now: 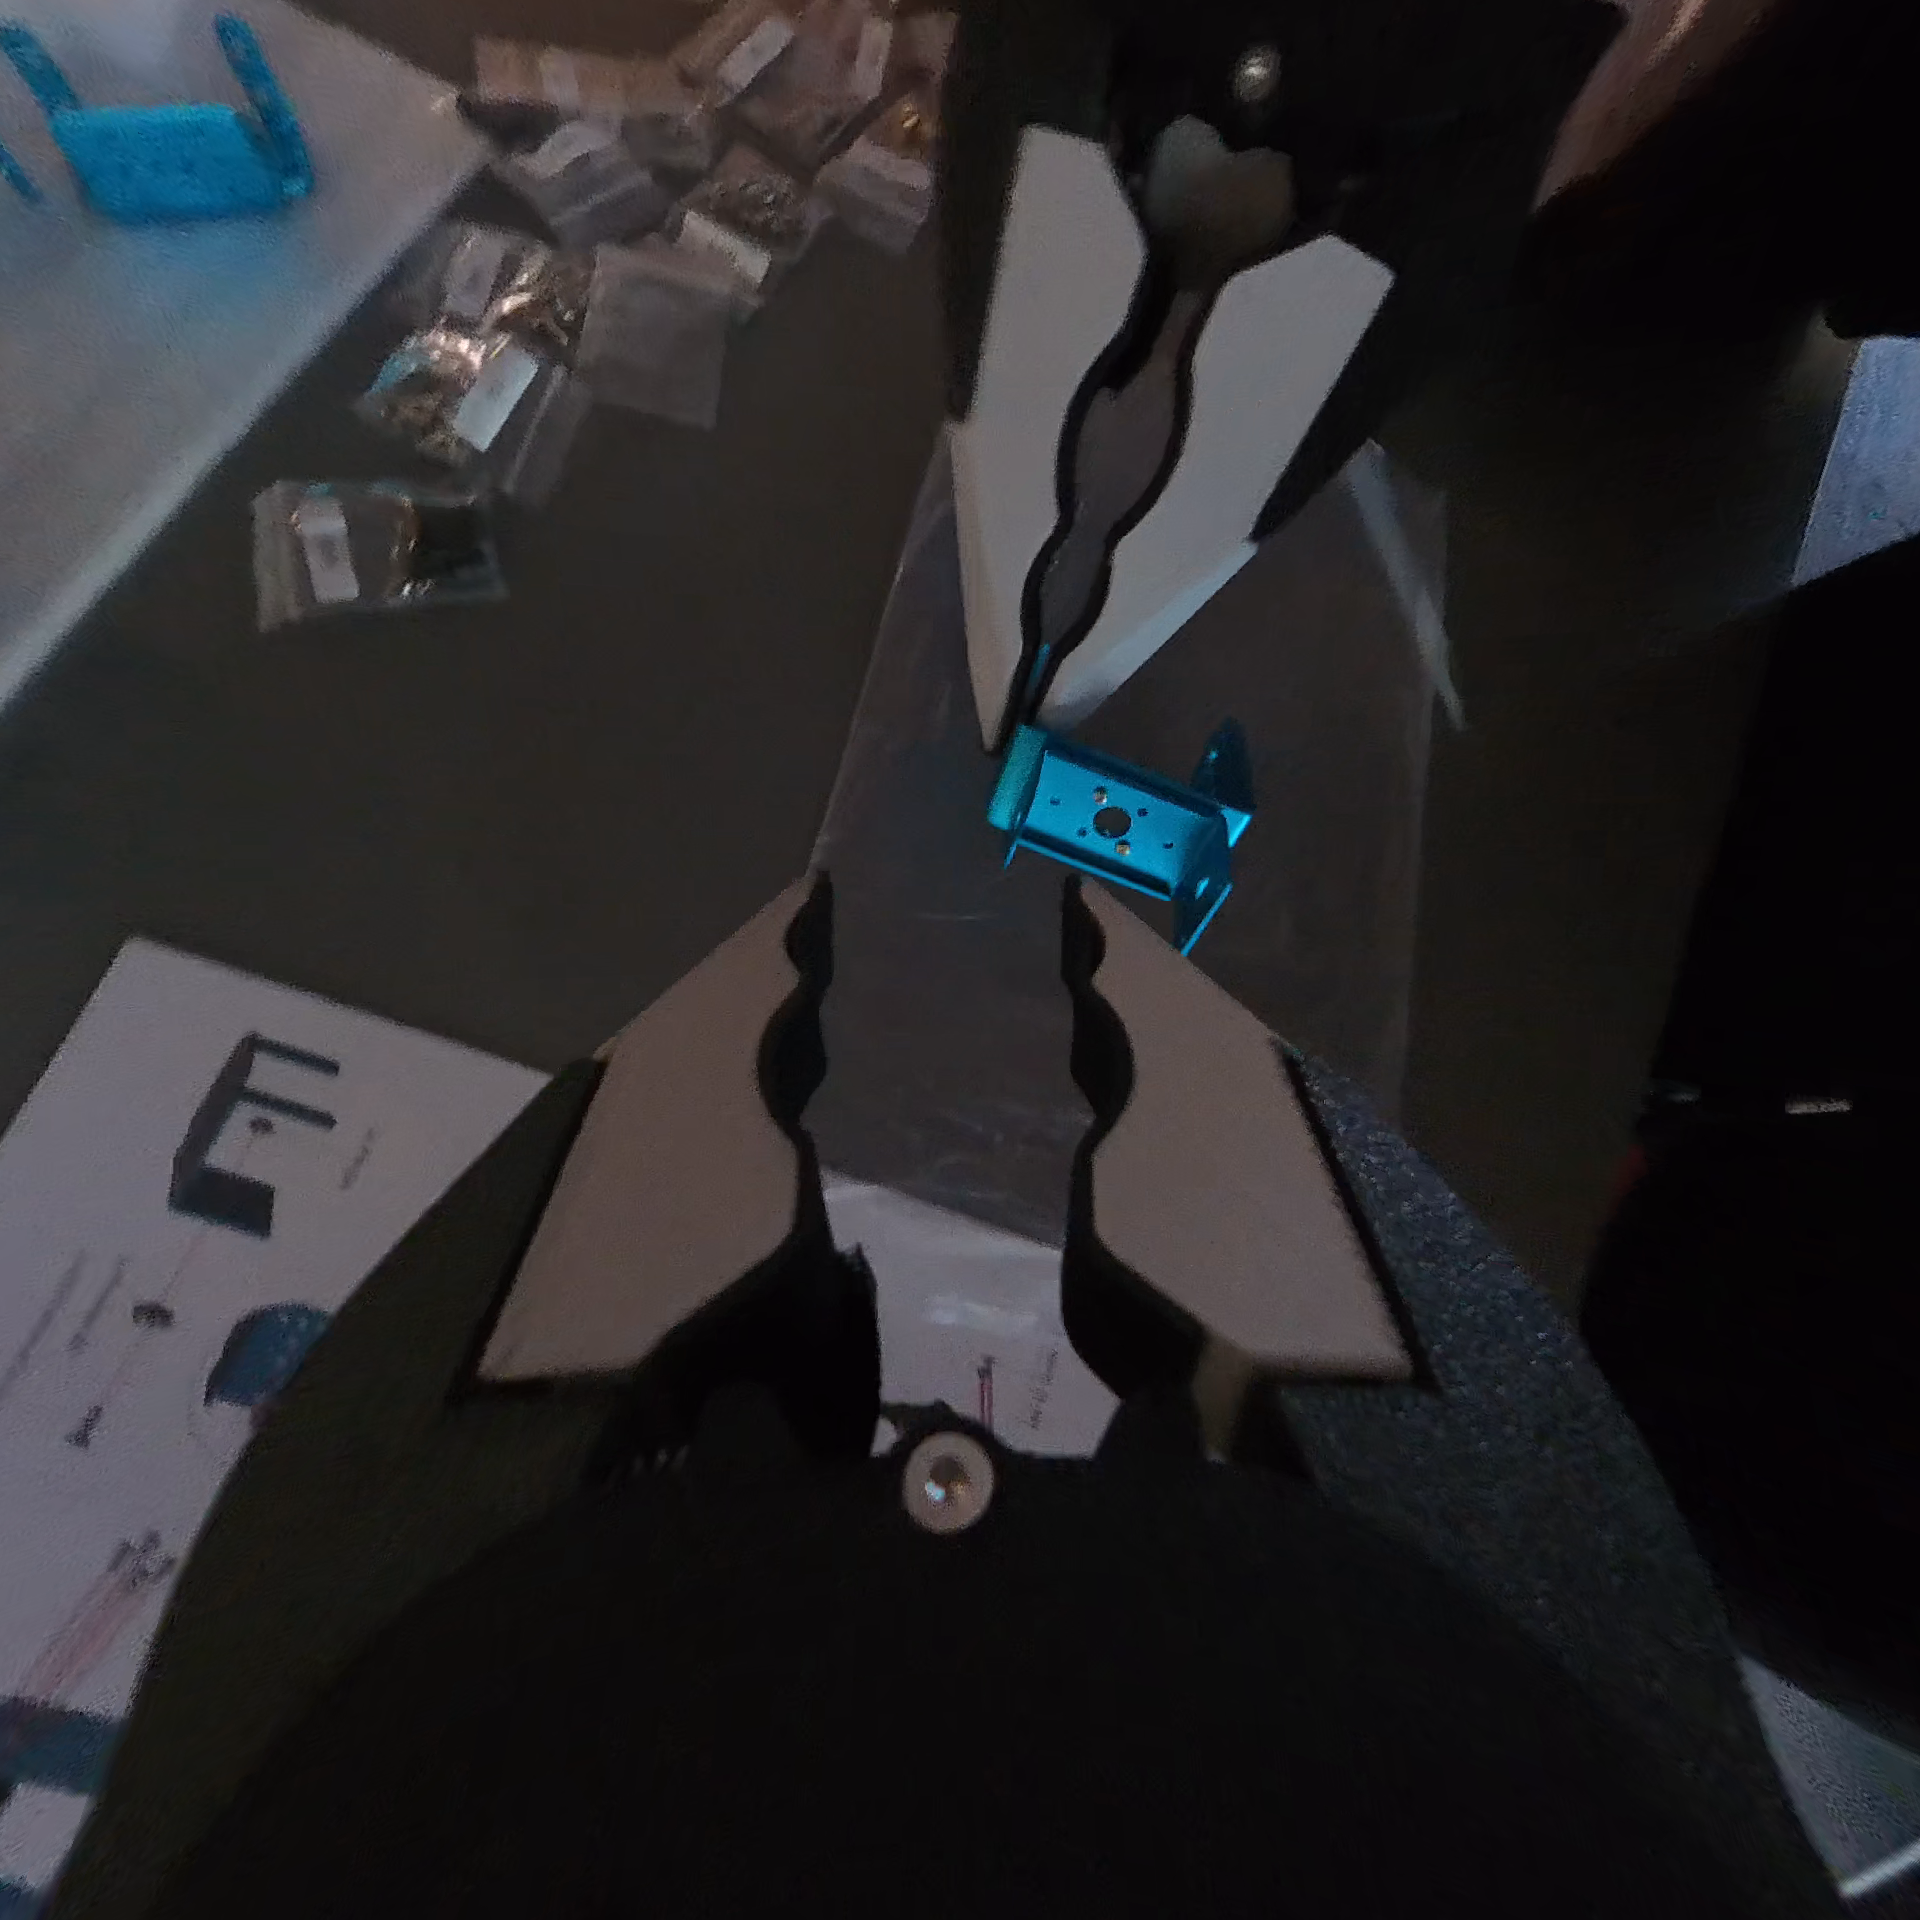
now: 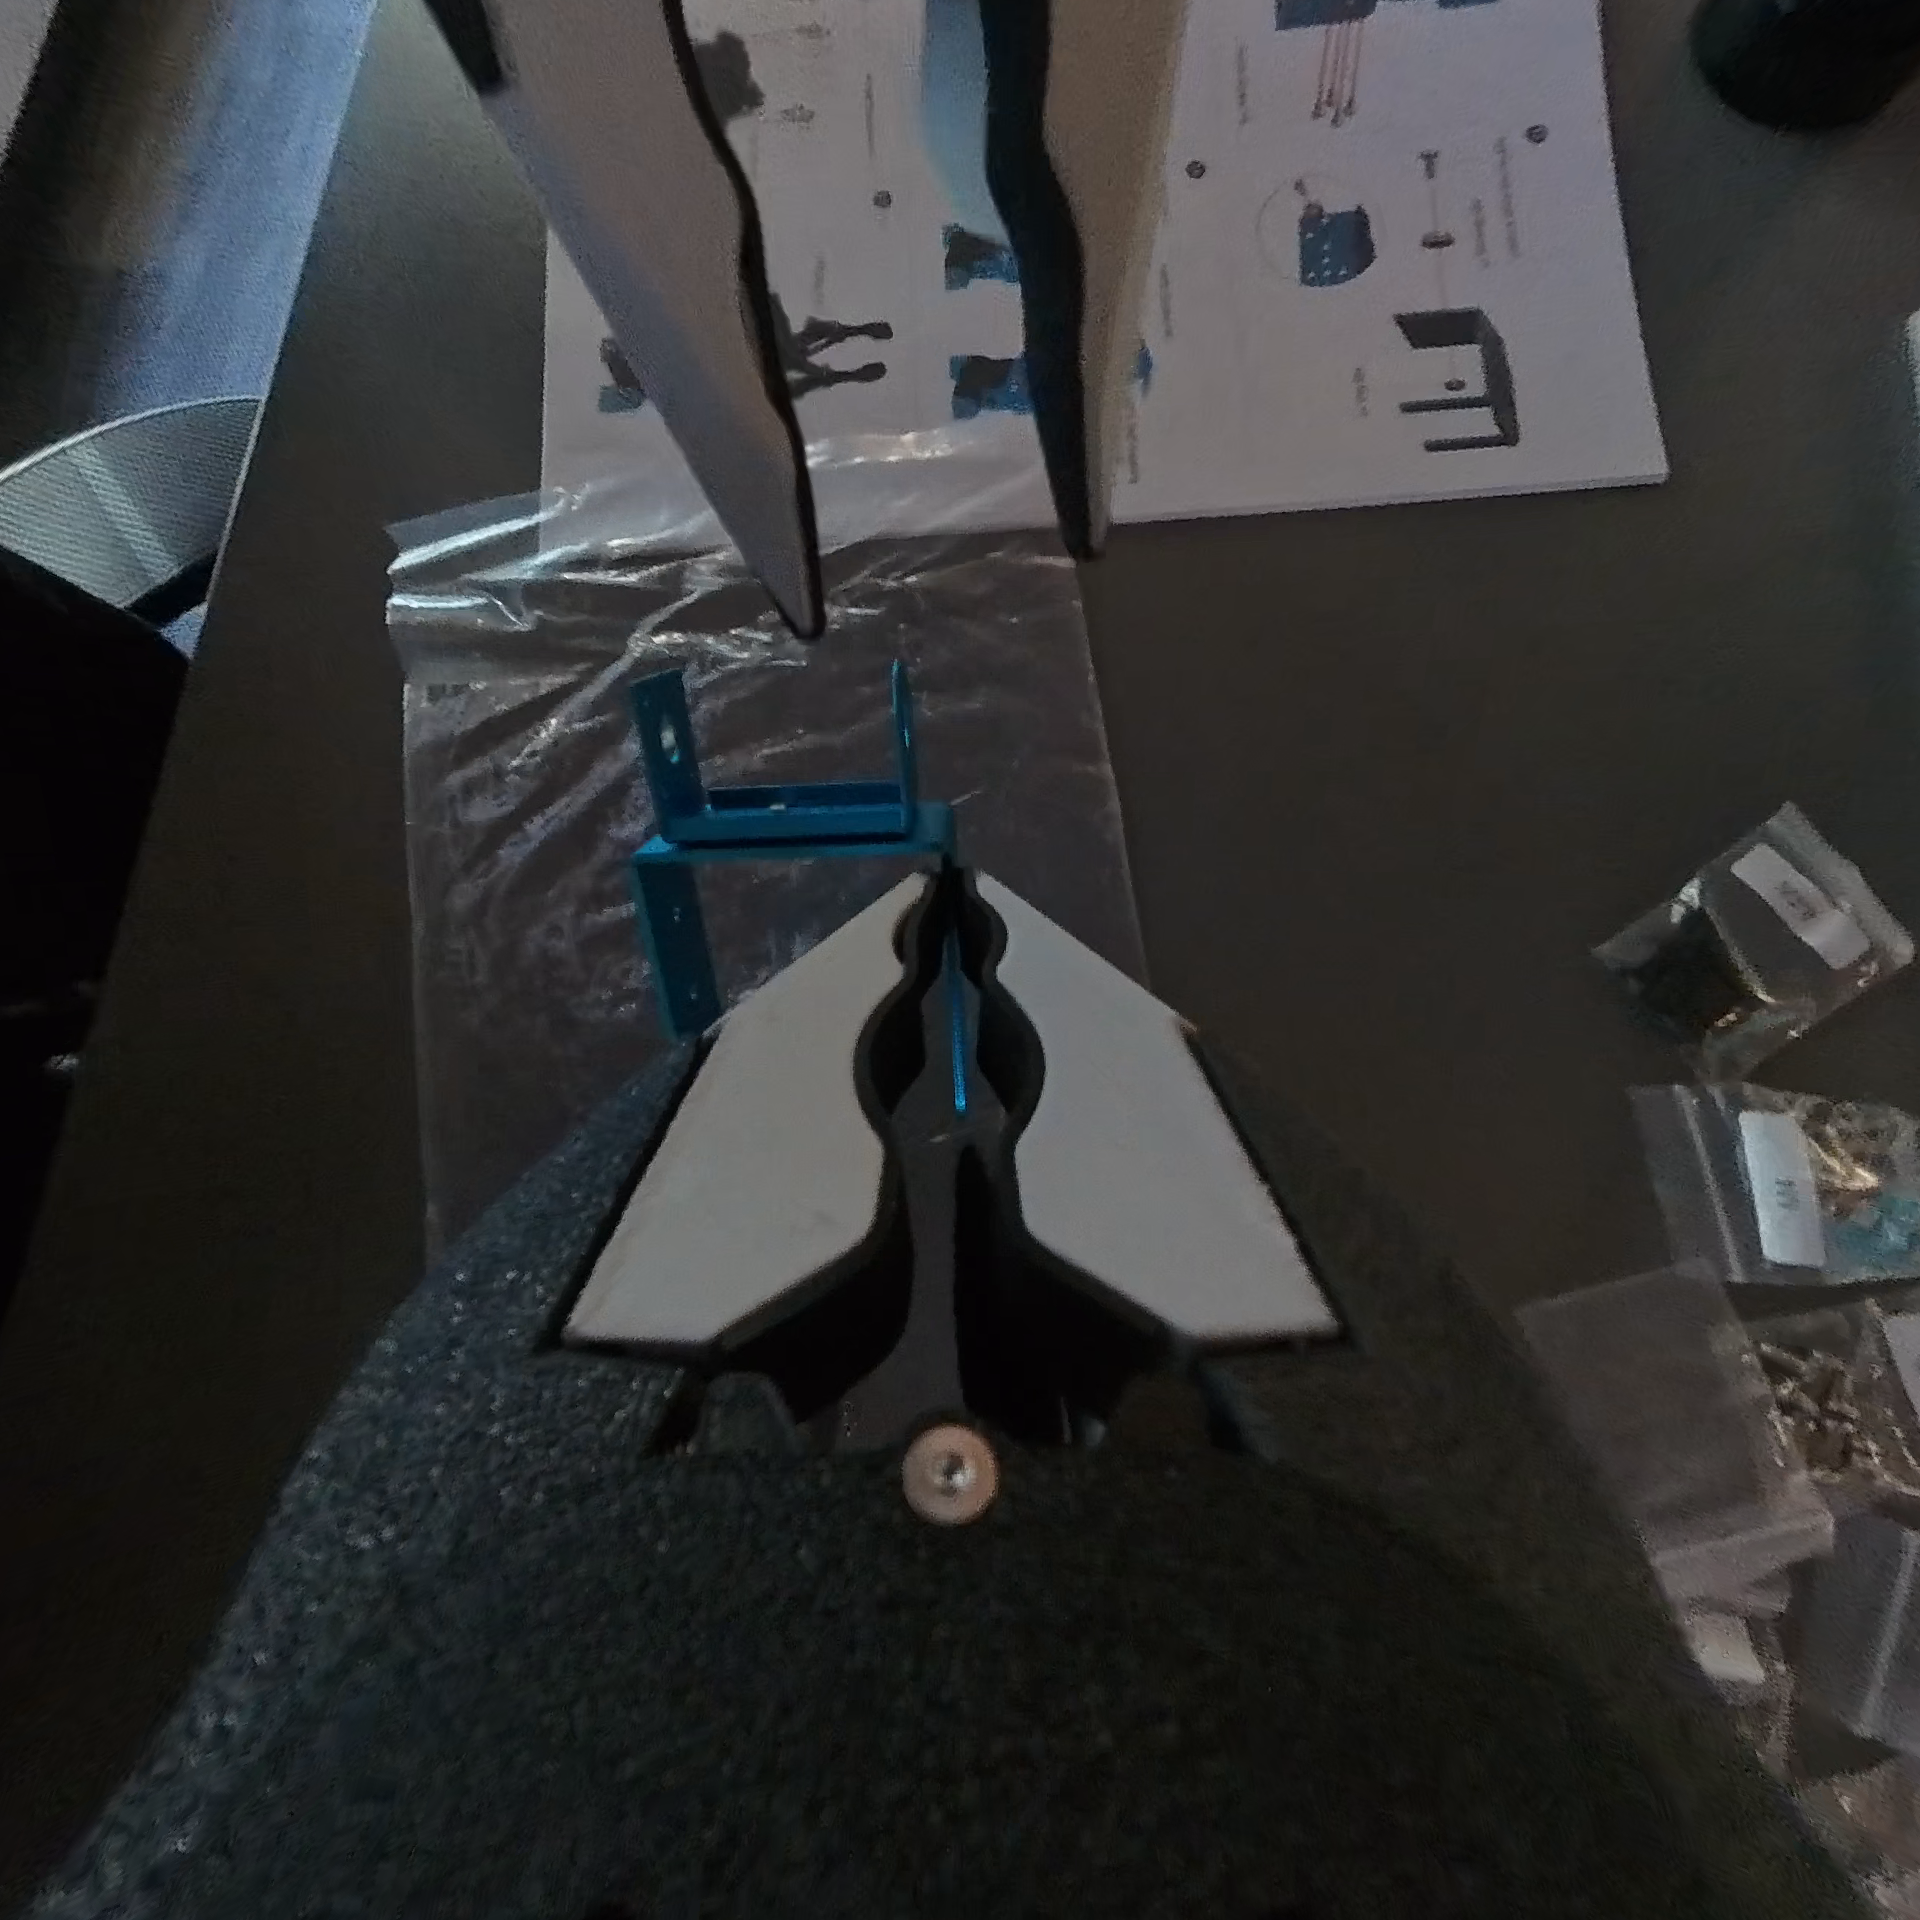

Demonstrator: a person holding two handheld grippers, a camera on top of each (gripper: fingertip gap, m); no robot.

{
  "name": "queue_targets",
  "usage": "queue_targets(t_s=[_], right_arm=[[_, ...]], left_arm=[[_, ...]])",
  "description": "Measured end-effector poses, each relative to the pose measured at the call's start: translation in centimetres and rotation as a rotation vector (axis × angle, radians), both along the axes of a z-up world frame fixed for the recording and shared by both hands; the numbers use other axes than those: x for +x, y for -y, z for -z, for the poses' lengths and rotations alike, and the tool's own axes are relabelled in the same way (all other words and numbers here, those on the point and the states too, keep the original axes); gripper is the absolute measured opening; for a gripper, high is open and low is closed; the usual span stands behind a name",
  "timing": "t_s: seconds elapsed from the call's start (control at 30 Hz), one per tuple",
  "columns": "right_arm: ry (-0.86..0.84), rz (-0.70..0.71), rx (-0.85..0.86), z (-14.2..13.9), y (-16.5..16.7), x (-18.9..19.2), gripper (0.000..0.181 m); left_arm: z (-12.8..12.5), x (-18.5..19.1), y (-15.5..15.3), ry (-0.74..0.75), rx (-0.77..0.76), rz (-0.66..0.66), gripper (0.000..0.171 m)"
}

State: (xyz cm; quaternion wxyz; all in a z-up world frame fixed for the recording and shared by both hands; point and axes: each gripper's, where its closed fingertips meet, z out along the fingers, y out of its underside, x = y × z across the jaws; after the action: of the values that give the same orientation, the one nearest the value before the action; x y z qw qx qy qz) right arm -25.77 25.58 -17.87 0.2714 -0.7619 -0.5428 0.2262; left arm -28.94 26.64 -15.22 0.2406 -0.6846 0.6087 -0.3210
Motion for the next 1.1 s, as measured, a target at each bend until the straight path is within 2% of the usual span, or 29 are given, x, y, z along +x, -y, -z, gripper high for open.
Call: queue_targets(t_s=[0.2,0.37,0.77,1.1], right_arm=[[0.056,-0.027,-0.022,0.8,-0.4,-0.5,0.002],[0.071,-0.045,-0.037,1.1,-0.5,-0.8,0.003],[0.137,-0.061,-0.063,1.8,-0.7,-1.4,0.003],[0.241,-0.087,-0.075,3.1,-0.1,-2.0,0.001]], left_arm=[[0.9,1.0,1.1,0.061,0.025,0.174,0.044],[1.8,1.4,1.5,0.072,0.023,0.259,0.037],[3.7,1.3,0.8,0.06,-0.026,0.298,0.038],[5.2,0.9,1.5,0.04,0.014,0.351,0.042]])
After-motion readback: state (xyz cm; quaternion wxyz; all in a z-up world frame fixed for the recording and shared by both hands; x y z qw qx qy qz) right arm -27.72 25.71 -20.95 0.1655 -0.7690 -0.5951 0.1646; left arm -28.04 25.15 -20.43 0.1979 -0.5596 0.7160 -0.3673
